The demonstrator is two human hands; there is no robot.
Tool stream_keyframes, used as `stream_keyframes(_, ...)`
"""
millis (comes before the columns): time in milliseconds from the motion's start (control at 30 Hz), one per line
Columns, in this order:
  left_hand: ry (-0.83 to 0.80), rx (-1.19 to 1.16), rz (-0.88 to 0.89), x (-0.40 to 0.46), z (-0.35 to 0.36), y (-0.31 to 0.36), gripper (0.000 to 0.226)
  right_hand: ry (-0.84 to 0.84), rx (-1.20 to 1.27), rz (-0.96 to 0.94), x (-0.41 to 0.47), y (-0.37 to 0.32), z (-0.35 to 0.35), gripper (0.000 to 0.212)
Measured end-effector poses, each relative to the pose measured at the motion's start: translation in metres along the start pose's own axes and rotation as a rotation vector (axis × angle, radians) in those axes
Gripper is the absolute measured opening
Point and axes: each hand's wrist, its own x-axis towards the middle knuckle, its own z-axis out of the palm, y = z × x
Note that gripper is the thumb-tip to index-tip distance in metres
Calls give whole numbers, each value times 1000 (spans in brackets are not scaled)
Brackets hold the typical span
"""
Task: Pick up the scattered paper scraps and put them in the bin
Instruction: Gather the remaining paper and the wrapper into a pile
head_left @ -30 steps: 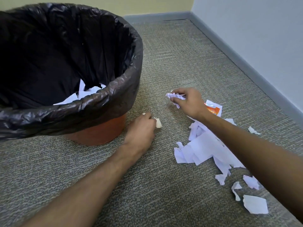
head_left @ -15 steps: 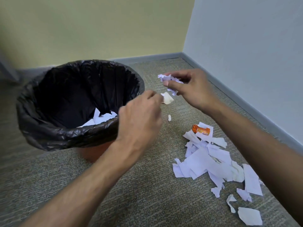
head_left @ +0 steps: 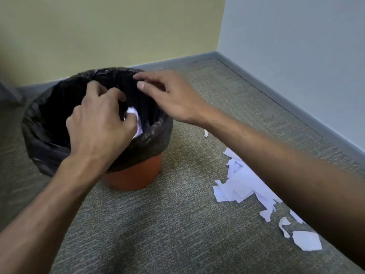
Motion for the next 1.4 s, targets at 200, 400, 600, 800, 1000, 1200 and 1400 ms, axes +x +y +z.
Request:
stream_keyframes(200,159,-221,235,-47,9,33,27,159,8,88,-54,35,-36,21)
stream_keyframes(400,-113,-281,368,-101,59,70,26,131,-115,287,-150,95,-65,20)
stream_keyframes(600,-458,-256,349,-142,129,104,30,10,-300,447,-243,155,-85,26)
stream_keyframes(800,-641,-281,256,-156,188,142,47,-192,-537,589,-299,194,-90,51)
stream_keyframes(1000,-686,-237,227,-156,236,167,61,-281,-571,743,-329,209,-77,81)
stream_keyframes(1200,-744,-342,137,-164,252,178,40,-210,-628,757,-342,222,-46,84)
stream_keyframes(1400,-769,-456,-19,-166,256,179,18,-140,-668,747,-337,232,-41,61)
